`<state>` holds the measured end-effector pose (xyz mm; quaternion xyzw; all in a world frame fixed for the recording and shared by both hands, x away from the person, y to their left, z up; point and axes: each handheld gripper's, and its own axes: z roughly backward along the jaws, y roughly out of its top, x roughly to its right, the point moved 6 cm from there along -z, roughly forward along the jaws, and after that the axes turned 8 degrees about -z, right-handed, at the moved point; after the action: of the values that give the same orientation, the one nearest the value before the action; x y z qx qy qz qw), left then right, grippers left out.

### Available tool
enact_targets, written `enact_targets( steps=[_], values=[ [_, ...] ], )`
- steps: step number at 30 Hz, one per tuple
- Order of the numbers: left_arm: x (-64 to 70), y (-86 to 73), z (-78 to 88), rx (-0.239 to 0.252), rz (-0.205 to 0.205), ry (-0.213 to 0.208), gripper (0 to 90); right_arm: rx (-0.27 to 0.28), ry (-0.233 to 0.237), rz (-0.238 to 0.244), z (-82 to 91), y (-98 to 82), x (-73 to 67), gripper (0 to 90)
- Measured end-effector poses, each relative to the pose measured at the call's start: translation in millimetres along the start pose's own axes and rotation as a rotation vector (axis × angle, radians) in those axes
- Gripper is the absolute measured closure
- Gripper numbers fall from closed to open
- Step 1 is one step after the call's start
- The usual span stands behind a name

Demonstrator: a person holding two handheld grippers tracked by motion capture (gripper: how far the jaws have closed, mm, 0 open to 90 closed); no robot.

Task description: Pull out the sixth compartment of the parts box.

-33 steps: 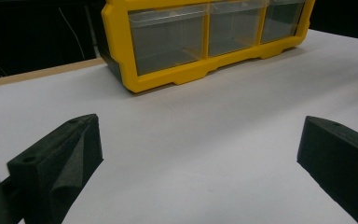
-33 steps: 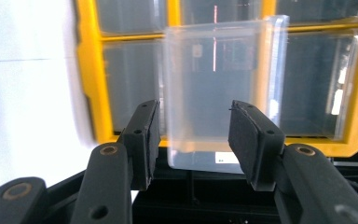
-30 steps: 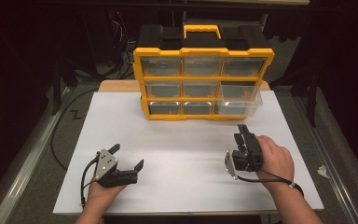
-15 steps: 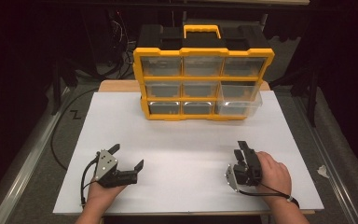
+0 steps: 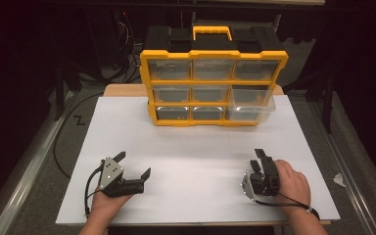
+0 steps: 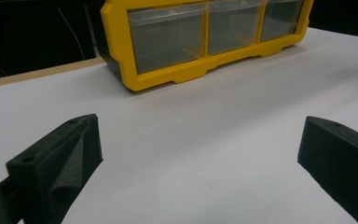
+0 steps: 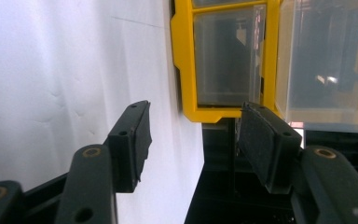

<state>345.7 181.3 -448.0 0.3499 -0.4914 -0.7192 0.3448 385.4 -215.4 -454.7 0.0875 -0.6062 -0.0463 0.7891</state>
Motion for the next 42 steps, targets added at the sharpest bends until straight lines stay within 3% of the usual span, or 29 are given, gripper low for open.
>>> enact_targets(
  steps=[8,14,16,20,27,30,33,34,42],
  values=[
    [0.4,-0.3,0.1,-0.001,0.001,-0.001,0.4,0.001,0.005,-0.001,1.2,1.7,-0.1,31.0],
    [0.5,-0.3,-0.1,-0.001,0.001,-0.001,0.4,0.001,0.005,0.000,0.4,1.7,0.0,13.4],
    [0.5,-0.2,0.0,0.000,0.001,-0.001,0.4,0.008,0.004,0.009,-0.8,1.7,-0.7,0.9],
    [0.3,-0.4,0.0,-0.002,0.002,-0.002,0.4,0.020,-0.037,0.024,-1.5,4.1,-1.2,0.9],
    [-0.3,0.1,0.4,0.002,0.005,0.001,0.4,0.019,-0.040,-0.009,-0.2,3.6,1.4,1.0],
    [-0.3,0.6,0.6,0.006,0.011,-0.002,0.4,0.015,-0.026,-0.057,0.2,1.6,2.9,0.9],
    [-0.6,0.9,1.2,0.007,0.014,-0.001,0.4,0.008,0.007,-0.149,0.0,-1.6,4.2,1.0],
    [-0.7,1.0,1.3,0.008,0.014,0.000,0.5,0.003,0.022,-0.199,-0.7,-3.4,3.4,1.0],
    [-1.1,1.1,1.3,0.008,0.011,-0.002,0.4,-0.037,0.109,-0.434,-3.0,-16.0,4.4,1.0]
  ],
)
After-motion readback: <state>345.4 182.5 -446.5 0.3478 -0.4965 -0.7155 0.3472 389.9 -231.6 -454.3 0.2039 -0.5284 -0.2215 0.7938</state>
